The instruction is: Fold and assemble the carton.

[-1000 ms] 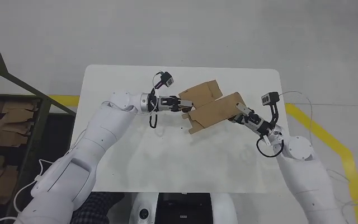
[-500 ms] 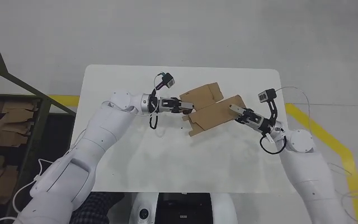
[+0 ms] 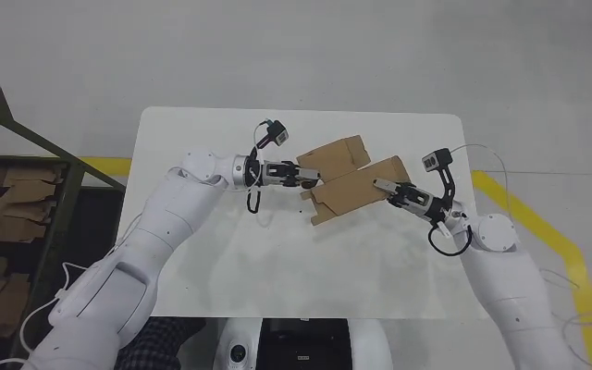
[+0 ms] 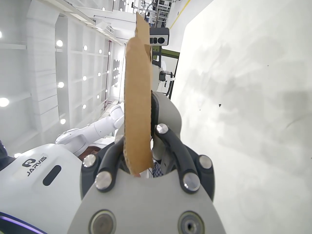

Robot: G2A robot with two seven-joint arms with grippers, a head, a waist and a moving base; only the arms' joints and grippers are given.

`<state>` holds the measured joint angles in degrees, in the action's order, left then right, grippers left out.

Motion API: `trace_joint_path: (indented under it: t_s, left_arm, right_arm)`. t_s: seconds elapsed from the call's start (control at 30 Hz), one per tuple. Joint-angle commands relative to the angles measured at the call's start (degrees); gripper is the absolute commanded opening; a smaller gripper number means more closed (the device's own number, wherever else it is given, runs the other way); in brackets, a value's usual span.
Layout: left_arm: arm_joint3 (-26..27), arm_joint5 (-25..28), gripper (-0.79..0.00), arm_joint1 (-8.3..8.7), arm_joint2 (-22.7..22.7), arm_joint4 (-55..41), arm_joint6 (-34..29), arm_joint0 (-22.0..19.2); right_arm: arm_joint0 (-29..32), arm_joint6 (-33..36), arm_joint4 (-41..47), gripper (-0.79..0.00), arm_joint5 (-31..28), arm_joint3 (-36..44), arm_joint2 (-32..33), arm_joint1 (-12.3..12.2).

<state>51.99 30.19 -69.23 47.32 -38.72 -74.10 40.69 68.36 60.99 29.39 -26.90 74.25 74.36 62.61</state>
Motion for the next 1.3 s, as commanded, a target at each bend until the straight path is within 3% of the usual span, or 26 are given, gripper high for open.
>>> trace_joint_path:
  t_s: [0.0, 0.2, 0.43, 0.63, 0.97, 1.27]
  left_arm:
    - [0.3, -0.1, 0.000, 0.03, 0.1, -0.6, -0.1, 0.1]
    - [0.5, 0.3, 0.000, 0.58, 1.7, -2.5, 0.3, 0.6]
    - [1.0, -0.6, 0.000, 1.46, 3.8, -3.4, -0.6, 0.5]
    - [-0.4, -1.7, 0.000, 0.66, 2.9, -4.4, -1.7, -1.0]
    - [-3.8, -1.1, 0.000, -0.83, 1.3, -4.2, -1.1, -2.7]
    - [-2.7, -0.6, 0.000, -0.94, 1.9, -4.0, -0.6, -2.1]
  right_arm:
    - [0.3, -0.2, 0.4, -0.785, 0.0, 0.2, 0.2, 0.0]
    - [2.5, -3.5, -0.4, -0.785, -0.4, 1.6, 2.1, -0.3]
    - [8.5, -12.4, -6.1, -0.785, -0.1, 6.9, 4.6, -0.8]
    - [12.1, -16.3, -8.1, -0.785, 0.9, 10.8, 4.8, -0.8]
    - [13.3, -18.2, -7.6, -0.785, 0.9, 12.0, 4.3, -0.6]
    - [14.1, -22.2, -10.4, -0.785, 1.1, 12.5, 3.6, -0.3]
